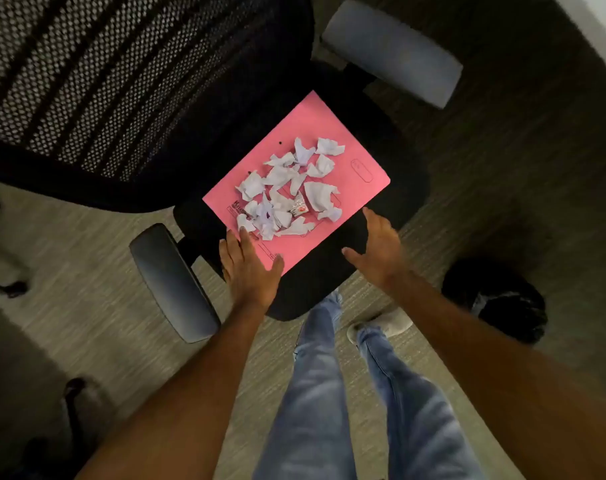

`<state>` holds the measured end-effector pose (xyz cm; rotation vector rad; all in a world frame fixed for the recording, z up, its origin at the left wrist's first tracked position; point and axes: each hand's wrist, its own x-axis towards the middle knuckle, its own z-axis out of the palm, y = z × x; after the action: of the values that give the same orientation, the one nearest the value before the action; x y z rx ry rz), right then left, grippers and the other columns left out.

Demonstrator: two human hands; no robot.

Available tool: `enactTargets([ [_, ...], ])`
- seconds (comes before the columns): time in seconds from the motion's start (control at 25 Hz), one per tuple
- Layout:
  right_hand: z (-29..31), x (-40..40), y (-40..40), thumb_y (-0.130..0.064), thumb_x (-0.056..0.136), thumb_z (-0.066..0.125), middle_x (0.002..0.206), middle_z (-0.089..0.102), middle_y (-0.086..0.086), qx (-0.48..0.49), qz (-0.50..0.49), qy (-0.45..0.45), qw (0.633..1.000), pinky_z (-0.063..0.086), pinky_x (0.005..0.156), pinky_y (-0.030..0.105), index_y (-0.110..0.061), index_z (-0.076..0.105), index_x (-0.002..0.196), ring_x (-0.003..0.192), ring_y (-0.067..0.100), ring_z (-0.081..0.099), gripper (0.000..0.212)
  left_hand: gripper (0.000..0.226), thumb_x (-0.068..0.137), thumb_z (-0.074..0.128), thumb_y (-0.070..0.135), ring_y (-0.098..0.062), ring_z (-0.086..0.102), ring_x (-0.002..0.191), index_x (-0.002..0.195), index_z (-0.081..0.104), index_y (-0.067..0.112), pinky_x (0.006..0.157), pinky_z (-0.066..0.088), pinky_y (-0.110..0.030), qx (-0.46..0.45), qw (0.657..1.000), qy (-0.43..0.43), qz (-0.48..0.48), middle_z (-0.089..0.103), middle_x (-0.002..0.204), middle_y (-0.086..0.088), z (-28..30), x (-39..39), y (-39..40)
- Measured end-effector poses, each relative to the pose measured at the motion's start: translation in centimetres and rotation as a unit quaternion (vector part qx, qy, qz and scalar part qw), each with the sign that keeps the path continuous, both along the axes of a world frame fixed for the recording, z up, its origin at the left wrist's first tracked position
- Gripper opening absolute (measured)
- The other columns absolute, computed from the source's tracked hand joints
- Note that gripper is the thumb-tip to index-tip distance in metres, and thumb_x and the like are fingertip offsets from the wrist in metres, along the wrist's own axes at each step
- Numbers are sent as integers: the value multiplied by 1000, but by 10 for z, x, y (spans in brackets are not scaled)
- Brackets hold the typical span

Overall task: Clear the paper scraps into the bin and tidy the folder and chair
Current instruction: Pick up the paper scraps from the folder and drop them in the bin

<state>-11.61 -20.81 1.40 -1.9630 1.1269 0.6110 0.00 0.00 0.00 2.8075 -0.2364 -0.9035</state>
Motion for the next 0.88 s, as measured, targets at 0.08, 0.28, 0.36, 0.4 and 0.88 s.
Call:
enactTargets([
  [0.08, -17, 26, 2, -39, 86, 83, 165, 31, 6, 0, 19, -29, 999, 45, 116, 52, -23, 18, 163, 150, 29, 36, 103, 112, 83, 76, 55, -33, -2, 157, 163, 5, 20, 122, 23, -56, -13, 999, 5, 53, 0, 171, -7, -19, 15, 0],
  [0.28, -46, 80, 3, -47, 72, 93, 164, 25, 5, -16, 94, -39, 995, 52, 106, 61, -26, 14, 162, 148, 32, 39, 122, 130, 69, 87, 59, -37, 13, 153, 163, 5, 22, 116, 35, -53, -57, 996, 14, 62, 7, 170, -7, -51, 41, -18],
  [0.36, -52, 92, 6, -50, 68, 94, 165, 22, 6, -28, 139, -21, 990, 53, 103, 59, -29, 9, 163, 148, 34, 37, 129, 131, 66, 89, 58, -39, 17, 151, 162, 6, 25, 111, 41, -55, -62, 996, 21, 56, 11, 168, -8, -57, 47, -28],
  [0.4, -56, 97, 9, -50, 67, 95, 165, 21, 6, -32, 153, -14, 988, 54, 101, 57, -31, 8, 163, 148, 35, 38, 131, 131, 66, 90, 57, -39, 19, 150, 162, 6, 27, 109, 44, -56, -60, 996, 26, 56, 13, 167, -9, -59, 49, -33],
  [0.88, -77, 107, 27, -36, 85, 85, 153, 34, 10, -68, 139, -84, 984, 62, 92, 52, -26, 42, 149, 134, 34, 47, 78, 54, 84, 83, 19, -27, 49, 129, 133, 60, 18, 89, 49, -24, -121, 992, -3, 24, 40, 145, -9, -71, 49, -49],
])
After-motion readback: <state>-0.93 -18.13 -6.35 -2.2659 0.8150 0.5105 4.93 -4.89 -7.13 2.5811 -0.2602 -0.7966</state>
